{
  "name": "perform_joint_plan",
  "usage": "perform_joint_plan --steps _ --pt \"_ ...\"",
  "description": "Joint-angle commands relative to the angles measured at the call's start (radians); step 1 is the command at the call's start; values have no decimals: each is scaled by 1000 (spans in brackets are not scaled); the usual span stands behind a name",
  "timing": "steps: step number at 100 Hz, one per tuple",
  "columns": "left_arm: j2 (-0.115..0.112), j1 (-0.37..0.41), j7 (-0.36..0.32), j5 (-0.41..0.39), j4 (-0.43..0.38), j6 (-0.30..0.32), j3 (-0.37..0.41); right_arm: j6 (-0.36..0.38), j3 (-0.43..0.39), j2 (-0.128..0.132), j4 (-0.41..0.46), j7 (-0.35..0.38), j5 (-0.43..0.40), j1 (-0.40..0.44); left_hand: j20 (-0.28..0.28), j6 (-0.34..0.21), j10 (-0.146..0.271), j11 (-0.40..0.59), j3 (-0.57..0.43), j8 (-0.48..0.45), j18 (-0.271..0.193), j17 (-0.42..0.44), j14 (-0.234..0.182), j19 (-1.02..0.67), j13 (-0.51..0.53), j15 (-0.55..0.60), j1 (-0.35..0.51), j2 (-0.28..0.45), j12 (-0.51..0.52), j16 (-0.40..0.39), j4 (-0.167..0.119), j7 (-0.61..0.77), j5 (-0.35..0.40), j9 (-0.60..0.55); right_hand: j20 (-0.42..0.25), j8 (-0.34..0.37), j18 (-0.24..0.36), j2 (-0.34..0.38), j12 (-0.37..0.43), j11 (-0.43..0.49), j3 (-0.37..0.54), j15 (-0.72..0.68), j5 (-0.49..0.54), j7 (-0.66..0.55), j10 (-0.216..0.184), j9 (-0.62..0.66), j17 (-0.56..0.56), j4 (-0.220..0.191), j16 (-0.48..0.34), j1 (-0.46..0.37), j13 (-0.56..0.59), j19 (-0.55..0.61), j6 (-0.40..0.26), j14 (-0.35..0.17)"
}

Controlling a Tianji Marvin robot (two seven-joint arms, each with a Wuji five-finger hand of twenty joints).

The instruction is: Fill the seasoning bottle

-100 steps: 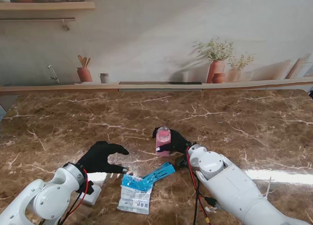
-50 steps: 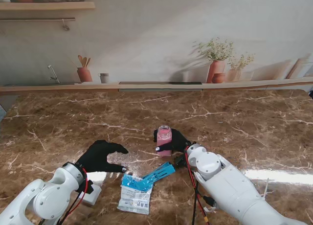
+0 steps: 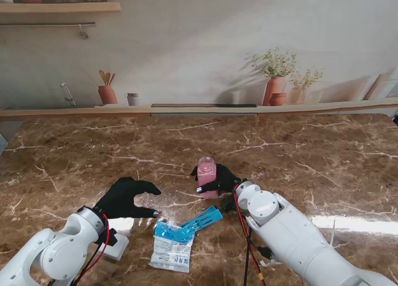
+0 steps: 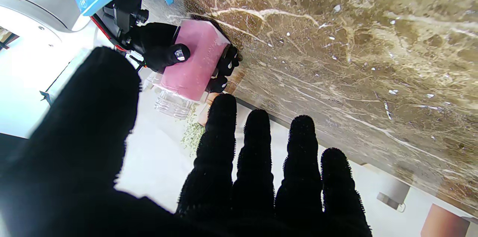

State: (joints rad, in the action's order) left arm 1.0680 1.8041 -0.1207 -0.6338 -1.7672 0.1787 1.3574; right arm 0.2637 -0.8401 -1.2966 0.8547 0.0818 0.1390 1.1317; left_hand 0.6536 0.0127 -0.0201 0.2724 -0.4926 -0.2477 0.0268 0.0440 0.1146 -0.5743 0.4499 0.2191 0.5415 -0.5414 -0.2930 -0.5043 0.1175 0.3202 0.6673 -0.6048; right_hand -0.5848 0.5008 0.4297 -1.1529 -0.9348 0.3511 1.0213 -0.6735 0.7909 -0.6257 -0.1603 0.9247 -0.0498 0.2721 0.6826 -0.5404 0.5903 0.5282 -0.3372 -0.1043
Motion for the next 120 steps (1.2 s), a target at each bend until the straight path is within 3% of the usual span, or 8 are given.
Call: perform_joint_plan --steps 1,13,23,36,48,63,83,120 --pt "2 7 0 -1 5 3 -1 -36 3 3 -3 20 1 55 13 -21 -6 -9 -21 -10 -26 4 -33 14 -15 -15 -10 24 10 8 -29 4 17 -14 -70 124 -399 396 21 97 160 12 199 -301 36 -37 -71 6 -26 -118 -102 167 -100 -19" --pt "1 3 -6 -1 3 9 2 -66 -42 22 87 -11 -5 91 30 -24 -1 -12 -16 -10 14 11 -12 -15 -18 -13 -8 30 12 6 -28 4 14 -9 -121 370 -401 525 167 59 108 115 189 -221 50 -115 -80 -18 -116 -166 -137 193 -81 -4" --pt "0 0 -8 -7 -3 18 7 -105 -95 44 185 -33 -26 131 30 -26 1 -14 -16 -11 23 15 -2 -13 -22 -10 -9 33 12 1 -29 5 14 -8 -147 490 -472 616 395 -3 49 316 166 -202 72 -147 -104 -39 -257 -197 -92 205 -72 108" --pt "0 -5 -7 -8 -7 25 9 -143 -165 66 300 -59 -53 182 31 -28 4 -16 -14 -11 30 16 -3 -12 -24 -8 -8 35 13 -3 -29 4 13 -8 -166 569 -596 702 493 -68 -22 437 125 -208 78 -188 -197 -56 -332 -222 10 234 -77 214" --pt "-1 -16 -8 -9 -6 33 4 -149 -217 80 384 -84 -86 222 32 -29 6 -18 -13 -12 35 19 -4 -9 -25 -9 -8 35 14 -5 -29 4 13 -7 -186 599 -675 747 546 -82 -75 356 96 -209 93 -165 -403 -62 -297 -234 236 395 -81 227" --pt "-3 -31 -20 -13 -9 44 4 -149 -268 100 482 -88 -141 269 41 -31 6 -20 -12 -12 43 20 0 -12 -25 -9 -10 39 14 -7 -29 3 10 -5 -123 570 -664 739 601 -58 -82 30 79 -208 123 -79 -607 -54 -116 -232 533 757 -75 155" --pt "-13 -49 -75 -20 -26 70 32 -152 -309 120 591 -99 -228 330 135 -34 7 -23 1 -14 122 9 16 -112 3 10 -13 50 12 -31 -31 0 6 -7 -135 470 -593 652 353 36 1 -371 141 -226 116 93 -626 -47 -42 -272 544 974 -32 63" --pt "-71 -109 -378 -29 -36 129 106 -199 -340 130 714 -160 -360 434 160 -20 0 -30 -37 -1 162 -24 24 -197 5 43 -5 -7 -11 -91 -37 -35 -54 84 -204 491 -537 496 45 235 214 -597 254 -240 83 206 -637 -9 126 -325 539 1081 35 -10"
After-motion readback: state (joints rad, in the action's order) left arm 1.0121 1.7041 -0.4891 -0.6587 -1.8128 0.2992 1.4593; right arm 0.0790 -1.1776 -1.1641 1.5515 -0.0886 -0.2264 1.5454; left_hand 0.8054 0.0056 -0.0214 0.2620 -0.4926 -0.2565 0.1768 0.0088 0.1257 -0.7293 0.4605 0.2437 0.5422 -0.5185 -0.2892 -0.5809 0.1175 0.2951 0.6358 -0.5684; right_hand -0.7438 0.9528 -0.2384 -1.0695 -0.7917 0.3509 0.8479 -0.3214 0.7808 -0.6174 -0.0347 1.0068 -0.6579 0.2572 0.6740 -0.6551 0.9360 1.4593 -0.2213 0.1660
